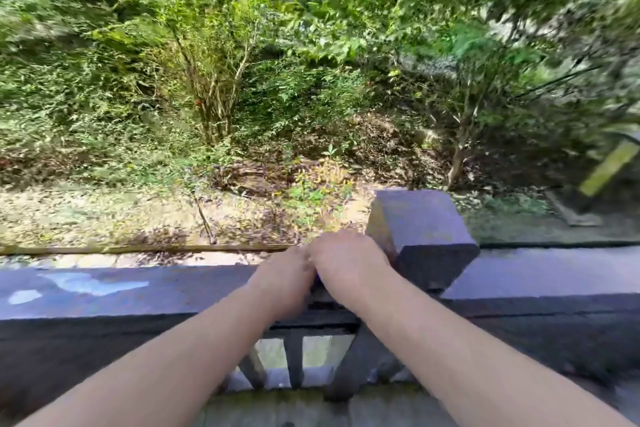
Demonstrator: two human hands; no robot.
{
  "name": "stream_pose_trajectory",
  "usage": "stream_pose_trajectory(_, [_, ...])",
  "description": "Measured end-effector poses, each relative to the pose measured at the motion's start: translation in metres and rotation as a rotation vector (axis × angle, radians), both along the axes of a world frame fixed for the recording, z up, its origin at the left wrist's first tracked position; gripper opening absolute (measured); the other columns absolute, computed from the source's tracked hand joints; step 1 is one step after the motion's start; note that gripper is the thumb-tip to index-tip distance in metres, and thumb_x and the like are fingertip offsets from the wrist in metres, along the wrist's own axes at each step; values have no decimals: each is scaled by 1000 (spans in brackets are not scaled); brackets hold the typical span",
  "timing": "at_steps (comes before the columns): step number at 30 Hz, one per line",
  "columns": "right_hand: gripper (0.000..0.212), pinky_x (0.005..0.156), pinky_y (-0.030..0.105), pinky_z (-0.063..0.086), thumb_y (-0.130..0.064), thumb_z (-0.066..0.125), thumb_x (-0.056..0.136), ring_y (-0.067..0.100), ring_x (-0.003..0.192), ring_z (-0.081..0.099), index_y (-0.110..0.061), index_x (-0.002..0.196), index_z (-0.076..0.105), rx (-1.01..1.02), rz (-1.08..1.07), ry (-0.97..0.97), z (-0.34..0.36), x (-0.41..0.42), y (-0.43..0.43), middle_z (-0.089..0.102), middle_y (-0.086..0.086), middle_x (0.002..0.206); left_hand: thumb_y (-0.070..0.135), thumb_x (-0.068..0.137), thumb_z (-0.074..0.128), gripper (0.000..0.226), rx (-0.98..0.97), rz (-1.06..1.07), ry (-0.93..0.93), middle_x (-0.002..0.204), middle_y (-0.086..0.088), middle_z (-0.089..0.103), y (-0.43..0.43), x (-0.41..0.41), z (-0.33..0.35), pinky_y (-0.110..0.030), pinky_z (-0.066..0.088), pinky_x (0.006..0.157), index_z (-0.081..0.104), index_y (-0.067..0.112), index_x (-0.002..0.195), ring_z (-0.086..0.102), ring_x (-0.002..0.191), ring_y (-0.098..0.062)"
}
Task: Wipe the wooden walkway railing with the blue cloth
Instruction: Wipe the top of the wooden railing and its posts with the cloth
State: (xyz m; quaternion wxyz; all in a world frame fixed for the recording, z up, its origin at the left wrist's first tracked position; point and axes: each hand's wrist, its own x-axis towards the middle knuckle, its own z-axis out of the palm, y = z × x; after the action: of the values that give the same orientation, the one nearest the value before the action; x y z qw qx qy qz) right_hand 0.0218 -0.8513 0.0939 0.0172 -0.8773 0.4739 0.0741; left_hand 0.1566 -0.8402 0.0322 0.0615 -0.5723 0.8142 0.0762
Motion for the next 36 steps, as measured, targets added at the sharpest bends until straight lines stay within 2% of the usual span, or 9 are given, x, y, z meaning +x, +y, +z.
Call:
stream_pose_trajectory(4, [28, 85, 44, 51, -4, 47, 97, 34, 113, 62, -8, 122, 61, 114, -56, 164, -41, -7, 26, 63, 14, 125, 54, 84, 56, 43, 6, -65, 0, 113, -5, 51, 5, -5, -10, -44, 47, 90, 57, 19, 109, 50, 111, -27])
stream_pose_trajectory(8, [30, 94, 42, 48, -7, 54, 92, 33, 121, 52, -8, 122, 60, 181, -148, 151, -50, -17, 40, 56, 16, 126, 68, 75, 42, 51, 49, -13, 0, 103, -3, 52, 0, -8, -4, -41, 47, 84, 47, 22, 94, 52, 105, -26])
stream_pose_trajectory(12, [50, 111, 40, 42, -13, 52, 88, 30, 138, 38, -7, 137, 46, 250, -279, -116, -57, -28, 51, 46, 13, 139, 65, 77, 46, 65, -44, -58, 97, 125, -6, 51, -12, -19, -20, -45, 42, 99, 48, 18, 123, 49, 121, -27])
stream_pose_trajectory(14, [77, 122, 34, 26, -13, 50, 90, 22, 154, 17, -10, 159, 15, 218, -353, -326, -64, -32, 51, 17, 6, 166, 58, 87, 47, 79, -9, -158, 91, 156, -11, 33, -14, -30, -39, -49, 23, 118, 31, 13, 150, 29, 145, -28])
stream_pose_trajectory(17, [92, 127, 29, 0, -14, 46, 90, 10, 155, -16, -15, 161, -12, 259, -318, -431, -81, -31, 50, -18, 0, 170, 49, 99, 33, 77, -13, -160, -1, 167, -14, 10, -10, -40, -67, -50, 0, 123, 3, 13, 160, 7, 153, -29])
stream_pose_trajectory(21, [94, 128, 33, 0, -20, 39, 80, 3, 153, -21, -19, 163, -7, 322, -337, -550, -98, -30, 50, -18, -4, 170, 43, 95, 10, 71, -83, -132, 17, 164, -17, 21, -5, -36, -76, -51, 10, 123, 10, 11, 159, 19, 151, -34])
stream_pose_trajectory(28, [74, 127, 30, 3, -42, 29, 98, -5, 151, -15, -21, 163, 2, 219, -309, -673, -111, -31, 52, -7, -10, 171, 54, 97, 15, 74, -132, -123, 79, 163, -12, 27, 3, -24, -77, -50, 15, 122, 20, 13, 158, 21, 149, -30])
stream_pose_trajectory(32, [81, 127, 30, -2, -62, 17, 97, 3, 154, -17, -19, 164, 0, 197, -264, -586, -117, -29, 51, -10, -6, 172, 67, 94, 15, 84, -135, -35, 60, 164, -8, 24, 15, 11, -72, -45, 9, 123, 18, 15, 159, 19, 150, -26])
stream_pose_trajectory(36, [82, 126, 34, -11, -64, 8, 98, 12, 154, -22, -15, 163, -2, 115, -180, -362, -125, -27, 47, -13, 2, 171, 71, 95, 25, 84, -163, 71, 17, 162, -7, 32, 33, 71, -66, -42, 12, 123, 25, 16, 158, 27, 148, -26])
